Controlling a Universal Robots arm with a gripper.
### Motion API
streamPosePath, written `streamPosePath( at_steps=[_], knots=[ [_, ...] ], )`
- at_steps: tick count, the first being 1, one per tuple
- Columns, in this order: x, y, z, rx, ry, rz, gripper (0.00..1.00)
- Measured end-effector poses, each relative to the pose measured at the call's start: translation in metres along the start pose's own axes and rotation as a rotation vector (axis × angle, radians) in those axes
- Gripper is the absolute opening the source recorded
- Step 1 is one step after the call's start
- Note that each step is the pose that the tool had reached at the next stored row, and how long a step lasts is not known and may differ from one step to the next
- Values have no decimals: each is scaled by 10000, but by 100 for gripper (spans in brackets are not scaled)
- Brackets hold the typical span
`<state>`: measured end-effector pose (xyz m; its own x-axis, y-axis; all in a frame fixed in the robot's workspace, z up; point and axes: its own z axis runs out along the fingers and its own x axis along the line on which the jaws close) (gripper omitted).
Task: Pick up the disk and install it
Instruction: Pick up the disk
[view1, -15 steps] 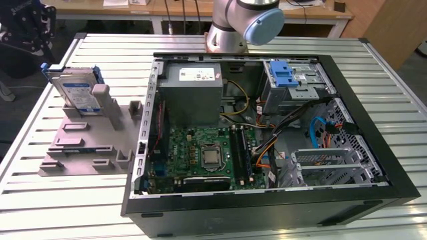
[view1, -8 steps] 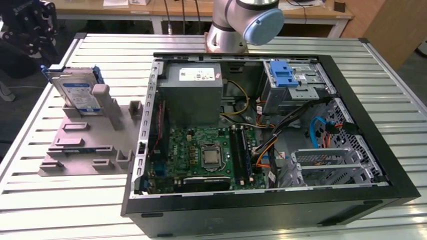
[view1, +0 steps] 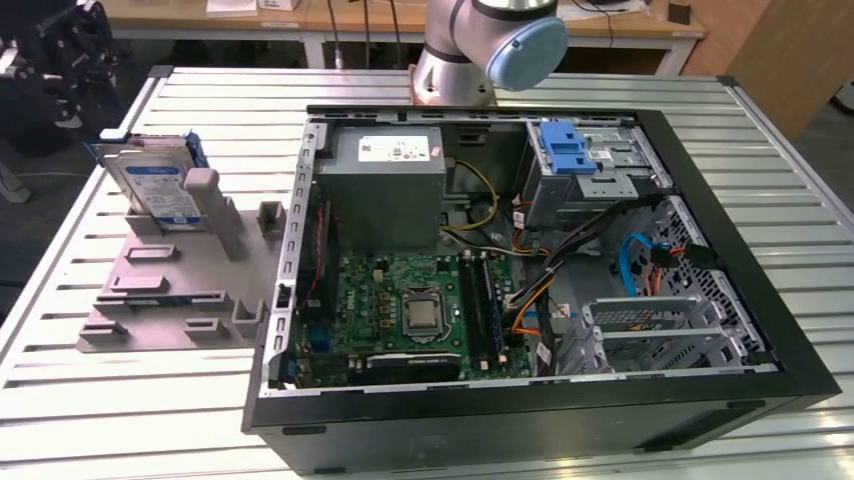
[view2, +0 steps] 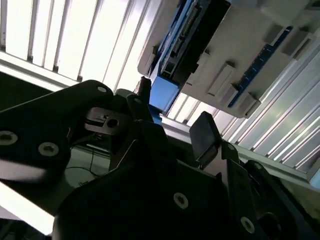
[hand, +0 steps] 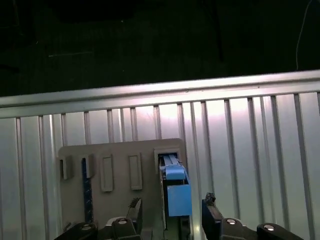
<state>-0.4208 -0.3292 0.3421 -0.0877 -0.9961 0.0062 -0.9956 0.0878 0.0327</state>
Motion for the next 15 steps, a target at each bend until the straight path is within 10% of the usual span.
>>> streamPosePath(
  at_steps=[15],
  knots=[
    [-53, 30, 238, 5, 19, -620, 59]
  ],
)
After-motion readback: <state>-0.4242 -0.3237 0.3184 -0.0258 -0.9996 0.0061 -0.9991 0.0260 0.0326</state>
